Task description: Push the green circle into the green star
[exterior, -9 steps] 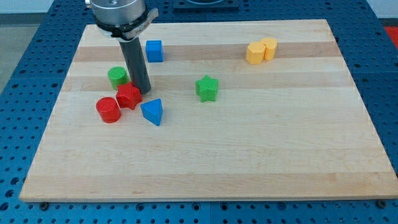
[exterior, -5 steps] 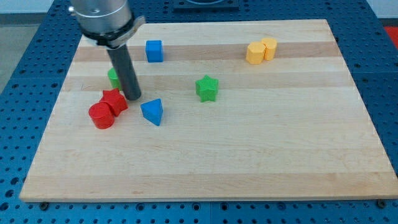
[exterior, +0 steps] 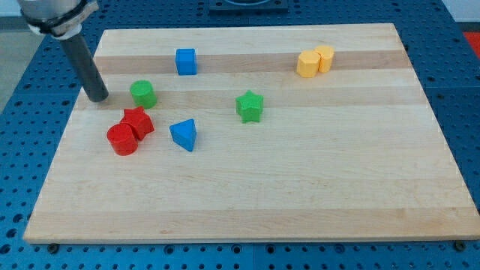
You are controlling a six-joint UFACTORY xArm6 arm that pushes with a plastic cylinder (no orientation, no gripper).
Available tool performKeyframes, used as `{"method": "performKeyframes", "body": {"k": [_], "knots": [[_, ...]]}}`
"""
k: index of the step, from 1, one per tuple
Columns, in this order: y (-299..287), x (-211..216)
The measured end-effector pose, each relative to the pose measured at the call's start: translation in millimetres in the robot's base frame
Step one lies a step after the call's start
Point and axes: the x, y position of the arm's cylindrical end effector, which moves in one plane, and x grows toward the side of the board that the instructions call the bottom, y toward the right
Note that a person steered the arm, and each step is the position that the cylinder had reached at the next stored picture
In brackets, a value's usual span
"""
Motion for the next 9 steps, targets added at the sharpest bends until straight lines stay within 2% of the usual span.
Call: {"method": "performKeyframes", "body": {"k": [1,3,5,7,8,9], "knots": [[57,1],[124,-7],[116,-14],[120,-54],[164,-53],[211,-27]]}}
